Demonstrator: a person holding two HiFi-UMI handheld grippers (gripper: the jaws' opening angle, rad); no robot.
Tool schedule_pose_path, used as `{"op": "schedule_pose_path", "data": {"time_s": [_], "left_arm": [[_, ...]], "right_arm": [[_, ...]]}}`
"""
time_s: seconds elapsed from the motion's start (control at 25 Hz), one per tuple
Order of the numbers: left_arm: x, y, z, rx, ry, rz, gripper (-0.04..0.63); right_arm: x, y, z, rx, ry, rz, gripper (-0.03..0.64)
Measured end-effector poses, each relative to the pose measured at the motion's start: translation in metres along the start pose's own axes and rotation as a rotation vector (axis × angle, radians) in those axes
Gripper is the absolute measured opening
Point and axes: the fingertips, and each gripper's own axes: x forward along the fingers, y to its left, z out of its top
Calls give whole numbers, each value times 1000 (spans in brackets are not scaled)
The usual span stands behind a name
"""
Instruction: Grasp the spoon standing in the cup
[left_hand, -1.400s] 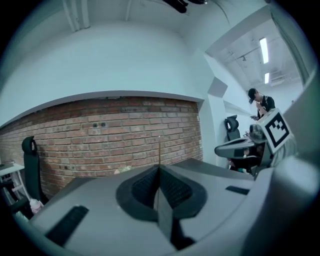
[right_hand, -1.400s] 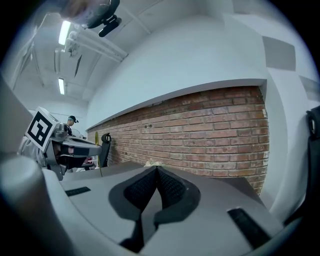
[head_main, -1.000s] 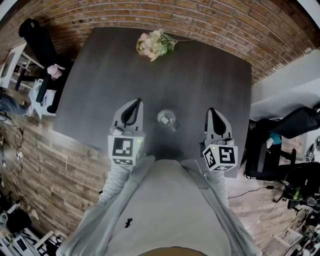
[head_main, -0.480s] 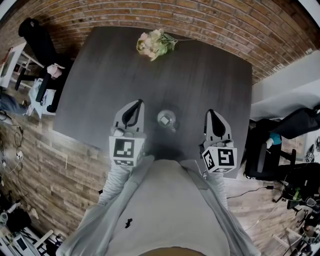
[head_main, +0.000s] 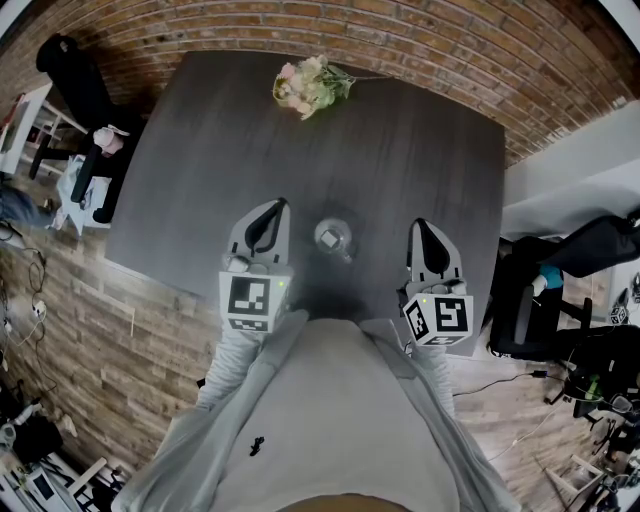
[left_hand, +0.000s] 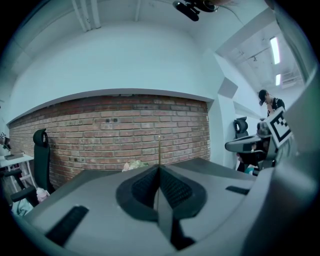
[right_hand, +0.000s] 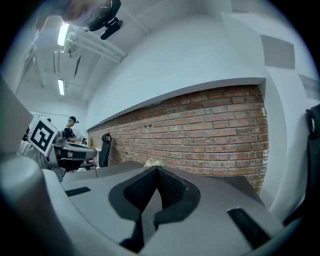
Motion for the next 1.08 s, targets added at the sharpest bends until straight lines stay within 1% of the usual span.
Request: {"op": "schedule_pose_path", "data": {"time_s": [0.2, 0.84, 1.08], "left_arm": [[2, -1, 0, 6, 5, -2, 18], [2, -5, 0, 9, 14, -10, 18], [4, -6, 0, 12, 23, -14, 18]], "right_arm": [[0, -2, -1, -12, 3, -7, 15], [-2, -3, -5, 9, 9, 8, 15], [-3, -3, -7, 23, 7, -1, 15]]}}
